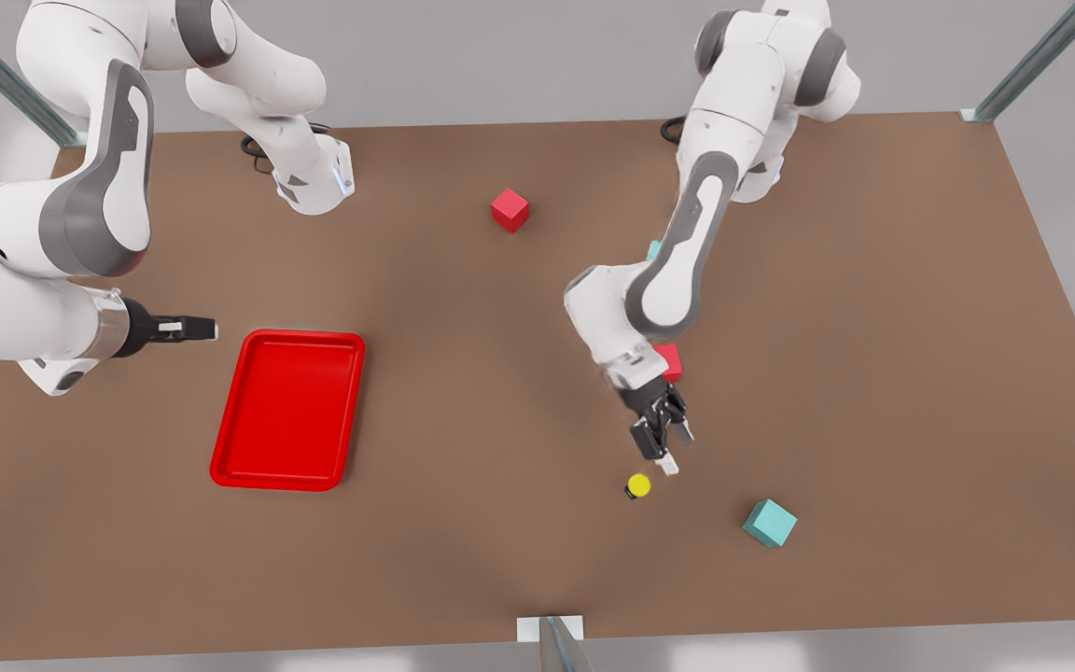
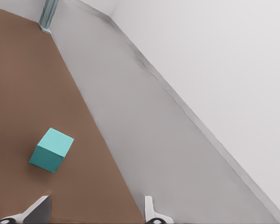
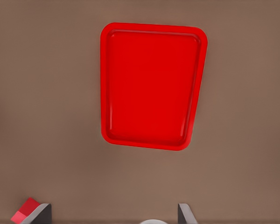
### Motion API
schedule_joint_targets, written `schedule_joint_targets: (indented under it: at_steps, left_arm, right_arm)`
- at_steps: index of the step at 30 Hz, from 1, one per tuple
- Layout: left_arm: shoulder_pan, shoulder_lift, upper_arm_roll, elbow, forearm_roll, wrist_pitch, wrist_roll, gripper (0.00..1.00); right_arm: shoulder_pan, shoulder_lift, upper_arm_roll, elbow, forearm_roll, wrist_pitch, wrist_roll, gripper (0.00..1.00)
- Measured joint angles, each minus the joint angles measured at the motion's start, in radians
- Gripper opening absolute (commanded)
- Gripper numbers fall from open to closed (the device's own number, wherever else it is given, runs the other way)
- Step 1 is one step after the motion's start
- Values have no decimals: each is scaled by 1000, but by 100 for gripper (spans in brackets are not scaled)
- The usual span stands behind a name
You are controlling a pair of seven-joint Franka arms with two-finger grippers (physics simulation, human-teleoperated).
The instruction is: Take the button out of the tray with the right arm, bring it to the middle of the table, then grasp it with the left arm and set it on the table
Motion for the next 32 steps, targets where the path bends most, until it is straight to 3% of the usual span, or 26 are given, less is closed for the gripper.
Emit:
schedule_joint_targets:
  at_steps: [4, 7, 9, 12, 21, 32]
  left_arm:
    - [307, -39, 1, 272, -708, -411, 500, 100]
    - [466, -148, -56, 385, -876, -651, 856, 100]
    - [544, -291, -177, 318, -877, -746, 1063, 100]
    - [559, -472, -223, 85, -877, -784, 1334, 100]
    - [560, -469, -233, 53, -904, -811, 1927, 100]
    - [560, -454, -234, 54, -913, -817, 2347, 100]
  right_arm:
    - [1, 0, 1, 0, 0, 0, 0, 100]
    - [2, 0, 1, 0, -1, 0, 0, 100]
    - [2, 0, 2, 0, -1, 0, 0, 100]
    - [1, 0, 2, 0, -1, 0, 0, 100]
    - [2, 0, 2, 0, -1, 0, 0, 100]
    - [3, -2, 2, 78, -11, 17, 0, 100]
